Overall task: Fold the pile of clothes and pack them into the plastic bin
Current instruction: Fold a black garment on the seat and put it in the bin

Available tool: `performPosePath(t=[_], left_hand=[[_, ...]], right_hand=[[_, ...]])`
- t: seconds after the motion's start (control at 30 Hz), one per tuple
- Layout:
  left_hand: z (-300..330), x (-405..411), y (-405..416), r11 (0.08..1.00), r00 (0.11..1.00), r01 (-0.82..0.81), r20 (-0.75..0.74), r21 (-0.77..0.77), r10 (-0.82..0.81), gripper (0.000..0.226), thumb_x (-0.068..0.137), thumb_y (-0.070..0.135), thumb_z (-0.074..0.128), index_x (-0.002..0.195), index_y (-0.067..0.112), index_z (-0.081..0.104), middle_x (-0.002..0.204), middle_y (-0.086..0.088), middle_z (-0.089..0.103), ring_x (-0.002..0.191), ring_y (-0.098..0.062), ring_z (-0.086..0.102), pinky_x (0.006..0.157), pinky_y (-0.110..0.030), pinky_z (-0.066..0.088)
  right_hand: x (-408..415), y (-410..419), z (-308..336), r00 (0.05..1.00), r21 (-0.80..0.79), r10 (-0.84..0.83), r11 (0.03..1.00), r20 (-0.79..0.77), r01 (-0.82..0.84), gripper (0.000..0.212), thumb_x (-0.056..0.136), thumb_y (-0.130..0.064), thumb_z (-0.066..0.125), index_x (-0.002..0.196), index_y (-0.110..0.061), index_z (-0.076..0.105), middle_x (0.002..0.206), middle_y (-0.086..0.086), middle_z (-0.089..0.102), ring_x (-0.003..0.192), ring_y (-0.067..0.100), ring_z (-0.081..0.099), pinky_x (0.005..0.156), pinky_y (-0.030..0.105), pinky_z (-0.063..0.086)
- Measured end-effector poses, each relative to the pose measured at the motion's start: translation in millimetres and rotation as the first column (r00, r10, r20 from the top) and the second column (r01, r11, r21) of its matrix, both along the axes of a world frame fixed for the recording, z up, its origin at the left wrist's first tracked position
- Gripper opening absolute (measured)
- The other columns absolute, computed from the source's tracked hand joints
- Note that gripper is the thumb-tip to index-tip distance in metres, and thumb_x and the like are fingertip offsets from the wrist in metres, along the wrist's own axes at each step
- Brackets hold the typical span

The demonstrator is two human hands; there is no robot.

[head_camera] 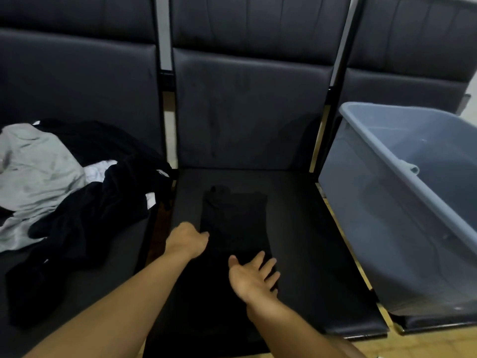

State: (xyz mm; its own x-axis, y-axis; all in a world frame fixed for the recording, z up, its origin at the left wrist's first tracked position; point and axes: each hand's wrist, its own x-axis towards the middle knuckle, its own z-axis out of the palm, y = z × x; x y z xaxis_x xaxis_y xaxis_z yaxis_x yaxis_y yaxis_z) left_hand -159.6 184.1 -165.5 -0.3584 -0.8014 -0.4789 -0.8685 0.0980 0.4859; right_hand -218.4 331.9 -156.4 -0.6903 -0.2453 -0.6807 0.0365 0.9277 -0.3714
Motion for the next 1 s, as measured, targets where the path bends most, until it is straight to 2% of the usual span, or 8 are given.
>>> performPosePath(t=[0.2,0.37,0.5,0.6,0.7,0.83,0.93,1.0], left_hand=[[-4,2,8,0.999,0.997,-0.051,-0.056,-0.014,0.05,0.051,0.08,0.061,0.07,0.08,0.012,0.058,0.09,-0.009,0.068,0.08,-0.026,0.066,0.054,-0.028,0.044],[-3,-12,22,0.999,0.998,0.04,-0.056,0.028,-0.038,0.048,0.083,0.057,0.07,0.098,0.012,0.06,0.101,-0.006,0.067,0.088,-0.024,0.064,0.078,-0.035,0.057],[-4,-5,11,0.978,0.979,-0.045,-0.188,0.202,0.084,0.061,0.092,0.049,0.065,0.135,0.006,0.055,0.132,-0.009,0.062,0.114,-0.027,0.061,0.099,-0.034,0.049],[-5,2,6,0.939,0.906,-0.158,-0.333,0.305,0.261,0.067,0.088,0.053,0.069,0.137,0.008,0.058,0.132,-0.008,0.064,0.117,-0.028,0.062,0.103,-0.038,0.049],[4,3,11,0.908,0.764,-0.178,-0.529,0.379,0.37,0.039,0.087,0.049,0.073,0.101,0.013,0.075,0.114,-0.005,0.072,0.102,-0.023,0.069,0.093,-0.036,0.056],[26,3,19,0.951,0.599,-0.17,-0.74,0.257,0.307,0.021,0.087,0.05,0.072,0.099,0.033,0.073,0.145,0.02,0.042,0.125,-0.004,0.047,0.105,-0.028,0.041],[44,7,24,0.985,0.5,-0.021,-0.851,0.172,0.159,0.019,0.095,0.04,0.065,0.113,0.037,0.07,0.144,0.016,0.053,0.132,-0.004,0.049,0.113,-0.032,0.04],[51,9,26,0.995,0.468,0.055,-0.883,0.086,0.051,0.026,0.1,0.028,0.06,0.125,0.024,0.067,0.13,0.009,0.066,0.125,-0.007,0.058,0.111,-0.036,0.044]], right_hand=[[-61,5,4,0.966,0.012,-0.005,1.0,-0.258,0.009,0.088,0.092,-0.068,0.048,0.156,-0.013,0.022,0.162,0.009,0.024,0.148,0.032,0.021,0.119,0.048,0.021],[-78,-4,3,0.964,0.072,0.181,0.983,-0.195,-0.17,0.071,0.084,-0.07,0.061,0.126,-0.014,0.057,0.125,0.006,0.064,0.119,0.028,0.059,0.105,0.041,0.043],[-84,2,-2,0.976,-0.079,0.156,0.982,-0.151,-0.169,0.065,0.092,-0.055,0.063,0.139,-0.012,0.054,0.134,0.006,0.062,0.12,0.026,0.061,0.103,0.035,0.048],[-84,13,-12,0.99,-0.243,0.028,0.968,-0.136,-0.06,0.065,0.093,-0.055,0.063,0.144,-0.017,0.052,0.144,0.005,0.056,0.133,0.025,0.051,0.112,0.038,0.043],[-78,19,-11,0.977,-0.483,-0.144,0.874,-0.159,0.05,0.041,0.09,-0.053,0.068,0.111,-0.018,0.07,0.148,-0.001,0.047,0.14,0.023,0.041,0.118,0.042,0.036],[-69,21,12,0.959,-0.77,-0.257,0.633,-0.117,0.075,0.047,0.089,-0.042,0.073,0.074,0.001,0.064,0.153,-0.022,0.041,0.142,0.001,0.034,0.119,0.036,0.029],[-62,21,40,0.971,-0.878,-0.237,0.468,-0.019,0.097,0.027,0.091,-0.037,0.072,0.069,-0.021,0.071,0.109,-0.02,0.071,0.106,-0.008,0.059,0.099,0.029,0.047],[-62,23,52,0.976,-0.897,-0.191,0.441,-0.101,-0.006,0.033,0.094,-0.037,0.067,0.063,-0.027,0.062,0.069,-0.013,0.062,0.069,-0.002,0.058,0.073,0.028,0.05]])
